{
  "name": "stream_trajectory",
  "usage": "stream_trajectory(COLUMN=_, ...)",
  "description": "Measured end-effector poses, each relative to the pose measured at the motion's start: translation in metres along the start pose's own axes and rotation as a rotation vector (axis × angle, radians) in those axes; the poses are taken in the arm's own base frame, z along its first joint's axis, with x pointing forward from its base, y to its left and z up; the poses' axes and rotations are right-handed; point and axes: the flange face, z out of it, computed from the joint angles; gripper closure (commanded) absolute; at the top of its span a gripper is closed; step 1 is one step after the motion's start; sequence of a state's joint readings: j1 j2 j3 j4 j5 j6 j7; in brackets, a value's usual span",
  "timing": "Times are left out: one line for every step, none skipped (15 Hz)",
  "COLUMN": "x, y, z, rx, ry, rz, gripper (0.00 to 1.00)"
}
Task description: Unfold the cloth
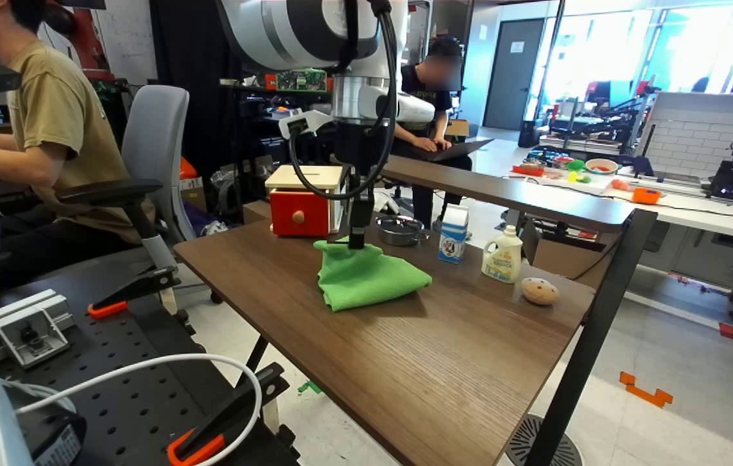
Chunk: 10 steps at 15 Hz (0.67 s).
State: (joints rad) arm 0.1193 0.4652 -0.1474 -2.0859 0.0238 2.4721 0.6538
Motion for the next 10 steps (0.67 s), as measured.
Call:
stream_trajectory(x=0.000, y=0.012, z=0.000, rx=-0.003, ry=-0.006, rz=0.008, gripper=0.99)
stream_trajectory(x=0.001, y=0.024, z=0.001, rx=-0.005, ry=-0.013, rz=0.015, gripper=0.99)
stream_trajectory(x=0.001, y=0.035, z=0.001, rx=-0.007, ry=-0.019, rz=0.022, gripper=0.99)
stream_trajectory(x=0.001, y=0.046, z=0.001, rx=-0.008, ry=-0.024, rz=0.028, gripper=0.99)
stream_trajectory(x=0.002, y=0.057, z=0.001, rx=-0.007, ry=-0.026, rz=0.036, gripper=0.99)
stream_trajectory(x=0.002, y=0.067, z=0.000, rx=-0.006, ry=-0.027, rz=0.043, gripper=0.99)
stream_trajectory(x=0.002, y=0.078, z=0.001, rx=-0.007, ry=-0.032, rz=0.053, gripper=0.99)
stream_trajectory(x=0.002, y=0.087, z=0.001, rx=-0.009, ry=-0.036, rz=0.065, gripper=0.99)
stream_trajectory(x=0.002, y=0.097, z=0.002, rx=-0.011, ry=-0.042, rz=0.078, gripper=0.99)
stream_trajectory(x=0.002, y=0.107, z=0.003, rx=-0.014, ry=-0.049, rz=0.092, gripper=0.99)
